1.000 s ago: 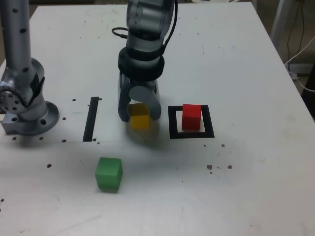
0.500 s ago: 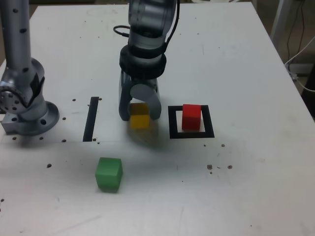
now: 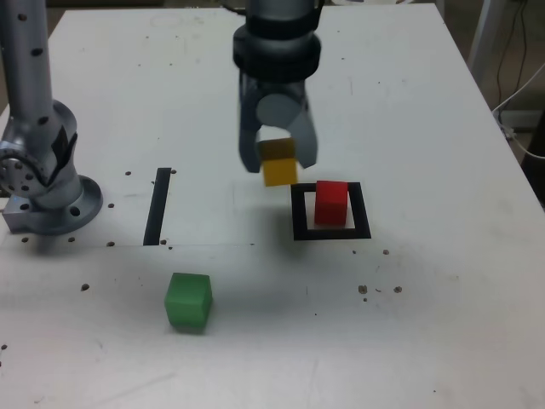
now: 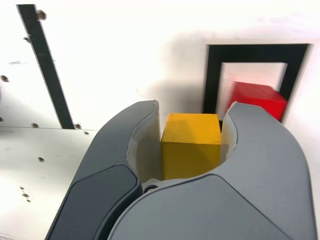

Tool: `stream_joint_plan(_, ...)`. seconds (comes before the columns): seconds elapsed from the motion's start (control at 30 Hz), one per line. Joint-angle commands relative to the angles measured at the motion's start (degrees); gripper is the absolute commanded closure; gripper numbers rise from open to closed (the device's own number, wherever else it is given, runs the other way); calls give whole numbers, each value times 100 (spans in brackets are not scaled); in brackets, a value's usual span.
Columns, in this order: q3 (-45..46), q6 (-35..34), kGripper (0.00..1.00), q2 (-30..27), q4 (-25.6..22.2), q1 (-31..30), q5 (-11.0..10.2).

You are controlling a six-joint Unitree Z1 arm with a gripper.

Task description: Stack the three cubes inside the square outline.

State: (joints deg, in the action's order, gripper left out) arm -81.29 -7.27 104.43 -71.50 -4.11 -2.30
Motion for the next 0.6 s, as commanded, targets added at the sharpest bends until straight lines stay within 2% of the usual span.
stream_joint_plan(0.0, -165, 14, 79, 95, -7, 7, 23)
stream_joint_plan(0.57, -845, 156, 79, 820, 9, 9, 112)
